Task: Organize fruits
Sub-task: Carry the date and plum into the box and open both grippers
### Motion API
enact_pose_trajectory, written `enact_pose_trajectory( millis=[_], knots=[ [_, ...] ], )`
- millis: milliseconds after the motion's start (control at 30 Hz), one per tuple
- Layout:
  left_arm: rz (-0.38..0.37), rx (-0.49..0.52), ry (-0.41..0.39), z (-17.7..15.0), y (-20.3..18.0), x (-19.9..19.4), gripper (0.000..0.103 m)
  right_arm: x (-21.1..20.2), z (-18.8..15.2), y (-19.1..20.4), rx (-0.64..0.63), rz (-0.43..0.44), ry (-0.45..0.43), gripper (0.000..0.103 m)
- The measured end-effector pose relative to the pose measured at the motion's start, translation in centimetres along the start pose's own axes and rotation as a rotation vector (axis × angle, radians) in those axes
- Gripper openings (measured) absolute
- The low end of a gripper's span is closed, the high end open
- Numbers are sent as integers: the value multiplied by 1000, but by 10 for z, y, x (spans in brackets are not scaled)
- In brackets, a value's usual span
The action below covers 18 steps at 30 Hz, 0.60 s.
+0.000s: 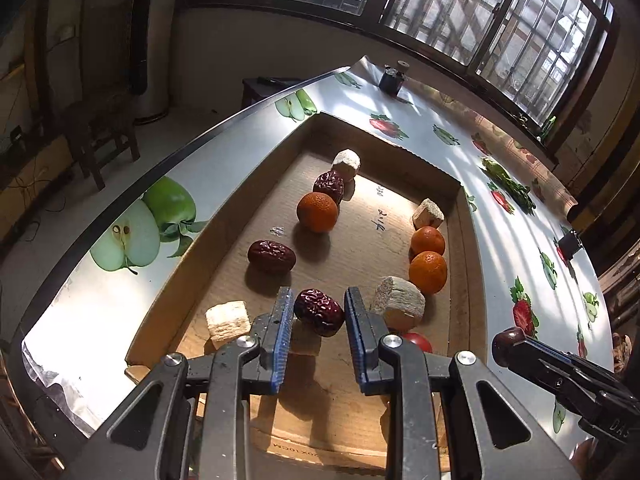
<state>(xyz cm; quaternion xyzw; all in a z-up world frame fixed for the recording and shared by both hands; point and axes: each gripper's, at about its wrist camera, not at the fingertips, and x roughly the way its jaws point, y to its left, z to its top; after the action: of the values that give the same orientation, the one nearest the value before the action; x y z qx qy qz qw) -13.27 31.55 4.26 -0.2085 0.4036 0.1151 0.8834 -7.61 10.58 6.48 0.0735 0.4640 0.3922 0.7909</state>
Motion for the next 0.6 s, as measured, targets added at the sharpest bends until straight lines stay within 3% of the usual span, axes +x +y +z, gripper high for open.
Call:
enact_pose_trajectory(
  millis=[200, 400, 500, 533, 600],
  knots=[
    [34, 25, -24, -3, -5, -2, 25, 22, -8, 32, -169, -153, -2, 25],
    [26, -2, -43, -2, 2, -12, 26, 33, -16, 50, -289, -237, -24, 25],
    [42, -9, -69, -2, 3, -21, 39, 34, -19, 52, -305, -251, -29, 26],
    [46, -13, -80, -1, 3, -24, 46, 35, -18, 51, -305, -256, -31, 27],
    [57, -13, -106, -1, 2, -32, 51, 34, -19, 51, -302, -257, -38, 35]
  ],
)
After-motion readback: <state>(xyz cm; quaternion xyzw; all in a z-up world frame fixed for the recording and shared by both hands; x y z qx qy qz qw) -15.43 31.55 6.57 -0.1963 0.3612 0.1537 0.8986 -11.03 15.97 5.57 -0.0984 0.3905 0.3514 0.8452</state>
